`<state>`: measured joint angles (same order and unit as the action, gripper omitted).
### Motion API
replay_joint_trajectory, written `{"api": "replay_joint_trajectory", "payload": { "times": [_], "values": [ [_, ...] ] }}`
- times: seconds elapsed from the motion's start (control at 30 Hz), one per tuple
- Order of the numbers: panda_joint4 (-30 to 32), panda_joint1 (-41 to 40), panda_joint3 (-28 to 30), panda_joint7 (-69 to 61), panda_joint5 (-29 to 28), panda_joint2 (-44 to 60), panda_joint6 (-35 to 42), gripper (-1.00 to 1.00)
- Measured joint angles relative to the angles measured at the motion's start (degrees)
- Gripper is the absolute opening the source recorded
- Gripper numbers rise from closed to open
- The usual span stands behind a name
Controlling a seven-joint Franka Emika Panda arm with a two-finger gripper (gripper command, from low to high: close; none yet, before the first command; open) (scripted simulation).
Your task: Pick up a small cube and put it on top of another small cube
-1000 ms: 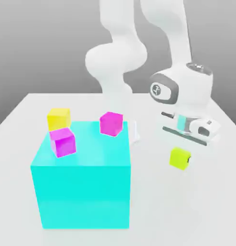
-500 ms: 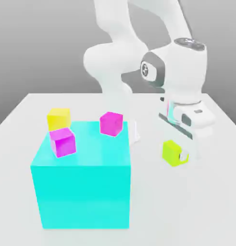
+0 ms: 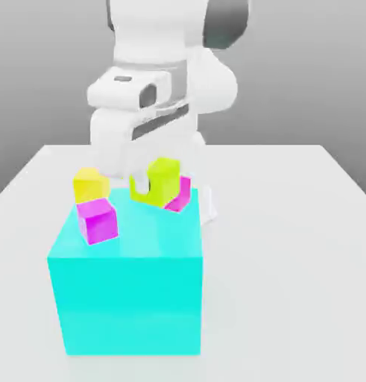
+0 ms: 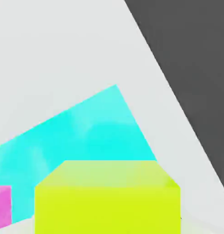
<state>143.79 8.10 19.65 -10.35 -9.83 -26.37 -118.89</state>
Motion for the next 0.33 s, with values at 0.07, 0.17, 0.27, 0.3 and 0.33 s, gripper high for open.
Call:
{"api": "replay_joint_trajectory", "payload": {
  "times": [0.07,0.17,0.27,0.3,0.33],
  "values": [
    [-1.0,-2.6,1.3,2.3,-0.4,-0.2,1.4,-1.0],
    [2.1,-3.4,2.5,2.7,-0.5,2.3,-4.1,-1.0],
    [3.3,-3.4,2.9,2.6,-0.5,3.2,-6.1,1.0],
    [3.3,-3.4,2.9,2.6,-0.5,3.2,-6.1,1.0],
    [3.3,-3.4,2.9,2.6,-0.5,3.2,-6.1,1.0]
  ]
}}
